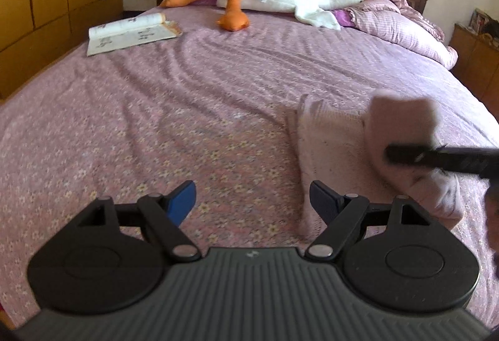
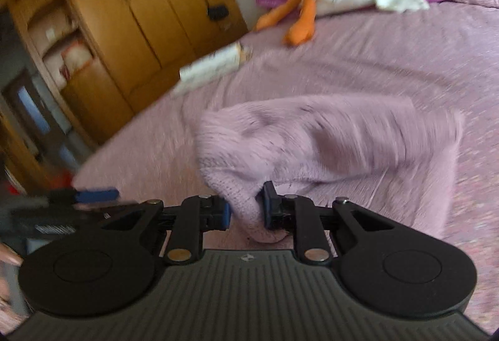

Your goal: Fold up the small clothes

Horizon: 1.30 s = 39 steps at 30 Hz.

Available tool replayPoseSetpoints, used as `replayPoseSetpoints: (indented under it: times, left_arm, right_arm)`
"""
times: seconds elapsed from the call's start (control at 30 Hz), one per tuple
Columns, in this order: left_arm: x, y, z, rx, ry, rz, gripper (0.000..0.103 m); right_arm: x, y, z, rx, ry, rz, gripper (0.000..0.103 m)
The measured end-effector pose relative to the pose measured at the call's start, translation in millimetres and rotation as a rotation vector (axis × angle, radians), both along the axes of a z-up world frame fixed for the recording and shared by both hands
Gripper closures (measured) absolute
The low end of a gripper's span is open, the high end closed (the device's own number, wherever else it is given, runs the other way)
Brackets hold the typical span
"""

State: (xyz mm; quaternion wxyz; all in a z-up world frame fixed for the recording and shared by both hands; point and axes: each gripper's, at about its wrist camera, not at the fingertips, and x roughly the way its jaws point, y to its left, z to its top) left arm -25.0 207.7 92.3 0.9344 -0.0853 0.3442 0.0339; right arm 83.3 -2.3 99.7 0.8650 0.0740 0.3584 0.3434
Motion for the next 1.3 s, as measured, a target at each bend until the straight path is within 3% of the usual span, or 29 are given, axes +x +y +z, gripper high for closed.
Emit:
replayPoseSetpoints:
  times: [0.1, 0.2, 0.33, 0.47, 0.73, 0.97, 1.3]
  left_arm:
    - [-1, 6, -2, -0.012, 0.002, 0.008, 0.022]
    - [1, 9, -2, -0.033, -0.014, -0.002, 0.022]
    - [7, 6, 4, -0.061, -0.044, -0.027, 0.022]
    - [18, -5, 11, -0.075, -0.079, -0.073, 0.022]
    - [39, -41, 13, -0.067, -0.103, -0.162, 0.022]
    - [63, -69, 3, -0.025, -0.107, -0.224, 0.022]
    - [109, -85, -21, -0.037, -0.107, -0.254, 0.022]
  right_arm:
    - [-5, 26, -18, -0.056, 0.002, 0.014, 0.080]
    - [-18, 33, -24, -0.051, -0.013, 0.026, 0.072]
    - [-29, 25, -21, 0.015, -0.005, 0.010, 0.055]
    - [-40, 5, -14, 0.089, -0.003, -0.023, 0.048]
    - [-63, -61, -5, 0.129, -0.040, -0.250, 0.032]
    - [-72, -120, -23, 0.217, -0.005, -0.474, 0.025]
    - [-70, -145, -61, 0.301, 0.088, -0.564, 0.022]
